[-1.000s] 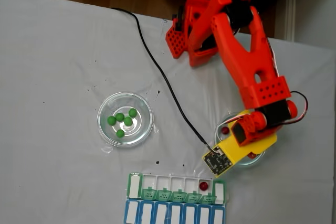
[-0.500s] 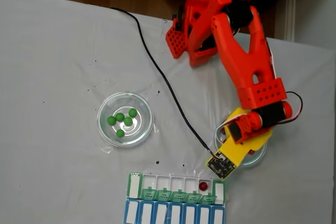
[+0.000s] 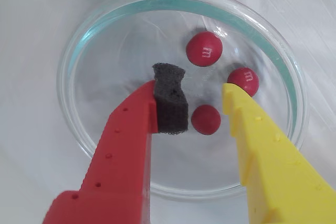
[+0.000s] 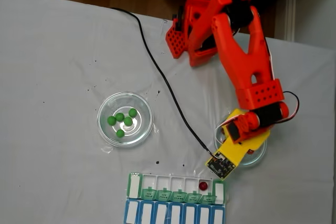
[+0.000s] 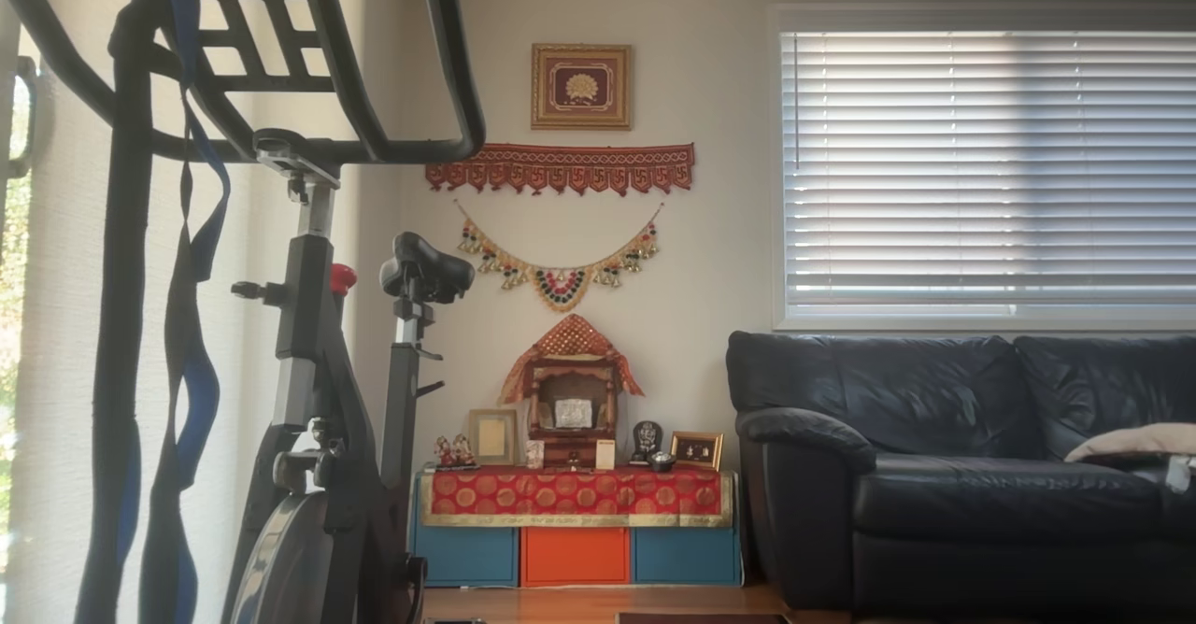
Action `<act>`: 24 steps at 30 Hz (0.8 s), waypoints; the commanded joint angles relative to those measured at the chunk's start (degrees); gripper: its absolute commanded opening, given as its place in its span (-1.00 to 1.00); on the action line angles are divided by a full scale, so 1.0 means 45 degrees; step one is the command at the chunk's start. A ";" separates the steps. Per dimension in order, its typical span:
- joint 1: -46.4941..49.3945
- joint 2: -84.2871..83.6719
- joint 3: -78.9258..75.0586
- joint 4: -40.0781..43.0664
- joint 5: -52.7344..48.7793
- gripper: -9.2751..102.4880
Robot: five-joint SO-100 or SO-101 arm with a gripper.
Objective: Sort medicines into box.
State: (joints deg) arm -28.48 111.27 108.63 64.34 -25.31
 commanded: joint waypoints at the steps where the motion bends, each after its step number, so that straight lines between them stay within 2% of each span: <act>1: -0.0156 0.0352 0.0020 -0.0313 -0.0195 -0.49; 6: 0.0039 0.0449 0.0938 -0.1211 -0.0488 -0.36; 24: 0.0039 -0.0215 0.0957 -0.1816 -0.0508 -0.39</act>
State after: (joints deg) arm -28.48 109.78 114.70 56.69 -27.07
